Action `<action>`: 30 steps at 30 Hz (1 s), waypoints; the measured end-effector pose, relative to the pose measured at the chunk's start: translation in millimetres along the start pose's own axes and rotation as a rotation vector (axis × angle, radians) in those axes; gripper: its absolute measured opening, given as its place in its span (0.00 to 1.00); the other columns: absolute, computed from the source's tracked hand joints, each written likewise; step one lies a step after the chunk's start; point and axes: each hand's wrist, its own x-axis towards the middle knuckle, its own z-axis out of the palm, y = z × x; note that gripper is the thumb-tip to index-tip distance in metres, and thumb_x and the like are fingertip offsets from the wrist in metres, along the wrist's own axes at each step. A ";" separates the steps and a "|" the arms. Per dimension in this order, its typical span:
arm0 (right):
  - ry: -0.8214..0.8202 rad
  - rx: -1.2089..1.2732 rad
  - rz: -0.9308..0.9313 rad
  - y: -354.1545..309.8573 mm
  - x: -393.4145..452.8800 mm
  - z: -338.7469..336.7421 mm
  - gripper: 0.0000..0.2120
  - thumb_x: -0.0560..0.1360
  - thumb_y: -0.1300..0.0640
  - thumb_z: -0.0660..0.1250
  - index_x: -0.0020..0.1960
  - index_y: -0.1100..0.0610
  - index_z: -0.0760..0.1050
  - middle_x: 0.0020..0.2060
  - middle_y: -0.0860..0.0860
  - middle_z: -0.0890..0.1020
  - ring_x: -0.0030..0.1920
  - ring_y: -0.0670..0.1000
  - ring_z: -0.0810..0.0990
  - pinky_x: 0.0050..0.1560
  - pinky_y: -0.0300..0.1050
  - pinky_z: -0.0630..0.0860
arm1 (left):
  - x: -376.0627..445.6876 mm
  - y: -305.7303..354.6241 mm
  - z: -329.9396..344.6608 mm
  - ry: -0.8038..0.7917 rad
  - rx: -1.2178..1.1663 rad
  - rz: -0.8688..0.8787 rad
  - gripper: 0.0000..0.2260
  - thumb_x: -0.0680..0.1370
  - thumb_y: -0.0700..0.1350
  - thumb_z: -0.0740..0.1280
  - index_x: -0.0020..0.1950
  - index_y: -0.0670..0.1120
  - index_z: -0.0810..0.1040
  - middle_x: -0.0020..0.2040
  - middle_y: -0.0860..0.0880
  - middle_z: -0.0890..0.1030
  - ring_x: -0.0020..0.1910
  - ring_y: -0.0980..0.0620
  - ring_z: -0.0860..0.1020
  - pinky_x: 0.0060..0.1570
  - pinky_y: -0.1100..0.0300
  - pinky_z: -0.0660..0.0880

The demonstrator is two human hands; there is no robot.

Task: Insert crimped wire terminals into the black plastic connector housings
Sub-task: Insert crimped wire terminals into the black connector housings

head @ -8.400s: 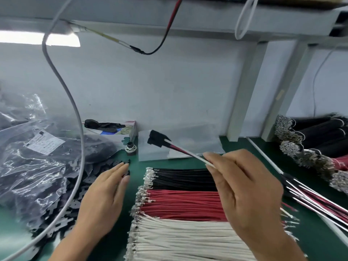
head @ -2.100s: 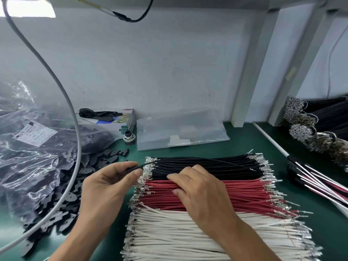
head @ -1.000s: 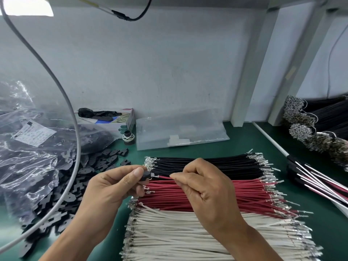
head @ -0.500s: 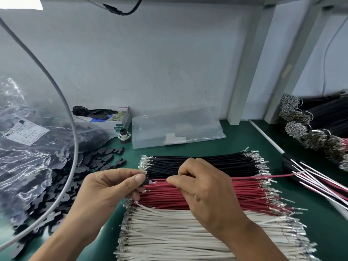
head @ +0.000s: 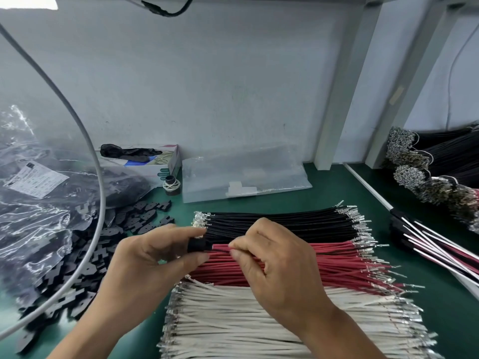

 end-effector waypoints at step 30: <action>-0.377 -0.004 0.102 -15.3 -12.5 3.3 0.08 0.77 0.46 0.66 0.46 0.46 0.82 0.43 0.40 0.78 0.47 0.41 0.71 0.46 0.42 0.72 | 3.6 -12.6 -0.6 0.116 -0.018 -0.021 0.09 0.65 0.48 0.80 0.45 0.56 0.89 0.37 0.47 0.87 0.30 0.53 0.80 0.31 0.63 0.78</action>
